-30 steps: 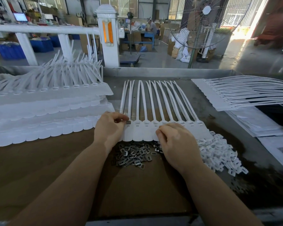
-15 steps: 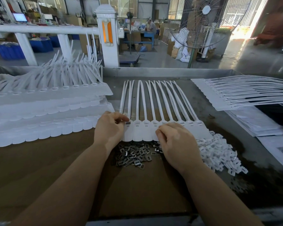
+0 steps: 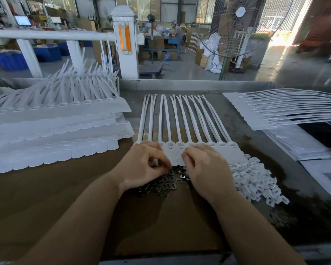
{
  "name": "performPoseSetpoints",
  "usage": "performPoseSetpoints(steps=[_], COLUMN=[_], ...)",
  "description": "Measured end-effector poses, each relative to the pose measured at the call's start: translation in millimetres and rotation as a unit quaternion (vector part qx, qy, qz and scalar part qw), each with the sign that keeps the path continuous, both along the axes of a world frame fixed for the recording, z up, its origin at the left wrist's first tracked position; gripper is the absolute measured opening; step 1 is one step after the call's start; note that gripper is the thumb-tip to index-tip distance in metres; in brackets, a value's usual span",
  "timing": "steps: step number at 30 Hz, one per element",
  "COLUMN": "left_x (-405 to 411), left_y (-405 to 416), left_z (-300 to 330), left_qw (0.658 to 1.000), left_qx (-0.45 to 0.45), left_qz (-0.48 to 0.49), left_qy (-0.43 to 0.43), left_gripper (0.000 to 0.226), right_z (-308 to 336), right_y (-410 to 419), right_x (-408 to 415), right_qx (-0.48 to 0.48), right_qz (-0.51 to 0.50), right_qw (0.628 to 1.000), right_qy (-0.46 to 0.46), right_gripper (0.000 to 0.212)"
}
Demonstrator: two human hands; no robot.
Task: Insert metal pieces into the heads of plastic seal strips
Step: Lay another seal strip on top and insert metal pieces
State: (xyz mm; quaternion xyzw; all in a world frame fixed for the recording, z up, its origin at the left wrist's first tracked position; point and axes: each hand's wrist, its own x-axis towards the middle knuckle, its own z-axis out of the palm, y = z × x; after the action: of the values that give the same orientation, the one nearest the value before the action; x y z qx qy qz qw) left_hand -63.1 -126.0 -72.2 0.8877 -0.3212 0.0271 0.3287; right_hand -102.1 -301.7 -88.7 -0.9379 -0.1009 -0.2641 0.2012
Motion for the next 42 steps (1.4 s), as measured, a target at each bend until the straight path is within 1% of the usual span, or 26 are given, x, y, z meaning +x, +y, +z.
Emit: performPoseSetpoints(steps=[2,5,12,16,18,21,24,26,28,33,35,39,42], left_x=[0.8,2.0,-0.3,0.2,0.2,0.1,1.5,2.5,3.4,4.8,4.7,4.8,6.1], left_y=[0.8,0.3,-6.2,-7.6,-7.6,-8.7,-8.6,-7.7,-7.2,-5.7,-5.1,-5.8,-6.9], left_z=[-1.4,-3.1,-6.3,-8.3,-8.3,-6.4,-3.8,-3.0,-2.8,-4.7,-5.4,-5.1,-5.6], left_qw=[1.000,1.000,0.999,0.998,0.998,1.000,0.993,0.981,0.970,0.941,0.940,0.950,0.949], left_qx=[0.006,0.012,0.026,0.030,0.027,-0.013,-0.089,-0.148,-0.187,-0.279,-0.279,-0.249,-0.250], left_qz=[-0.014,-0.016,0.003,-0.001,0.000,0.016,0.079,0.118,0.142,0.168,0.168,0.168,0.173], left_qy=[-0.004,-0.013,-0.040,-0.058,-0.053,-0.016,0.014,0.036,0.057,0.098,0.102,0.084,0.087], left_gripper=[0.015,0.010,0.010,0.006,0.004,0.009,0.016,0.017,0.016,0.013,0.017,0.020,0.018], right_z=[-0.1,-0.4,-1.2,-1.2,-1.2,-1.4,-1.5,-1.6,-1.5,-1.0,-0.7,-0.7,-1.0], right_y=[0.2,0.2,0.0,0.2,0.2,0.0,-0.2,-0.4,-1.0,-0.7,-0.4,-1.0,-1.1], right_x=[0.5,0.5,0.0,1.2,1.6,1.6,1.4,1.9,2.0,1.2,0.9,1.3,1.6], right_qx=[0.001,-0.001,-0.002,-0.003,-0.002,-0.002,-0.003,-0.003,-0.007,-0.007,-0.007,-0.010,-0.013], right_qz=[0.001,0.001,-0.001,-0.002,-0.004,-0.005,-0.004,-0.005,-0.005,-0.005,-0.007,-0.007,-0.005], right_qw=[1.000,1.000,1.000,1.000,1.000,1.000,1.000,1.000,1.000,1.000,1.000,1.000,1.000], right_qy=[0.001,0.000,0.003,0.010,0.012,0.013,0.014,0.016,0.020,0.019,0.016,0.020,0.023], right_gripper=[0.021,0.020,0.020,0.022,0.022,0.022,0.023,0.024,0.025,0.024,0.023,0.023,0.025])
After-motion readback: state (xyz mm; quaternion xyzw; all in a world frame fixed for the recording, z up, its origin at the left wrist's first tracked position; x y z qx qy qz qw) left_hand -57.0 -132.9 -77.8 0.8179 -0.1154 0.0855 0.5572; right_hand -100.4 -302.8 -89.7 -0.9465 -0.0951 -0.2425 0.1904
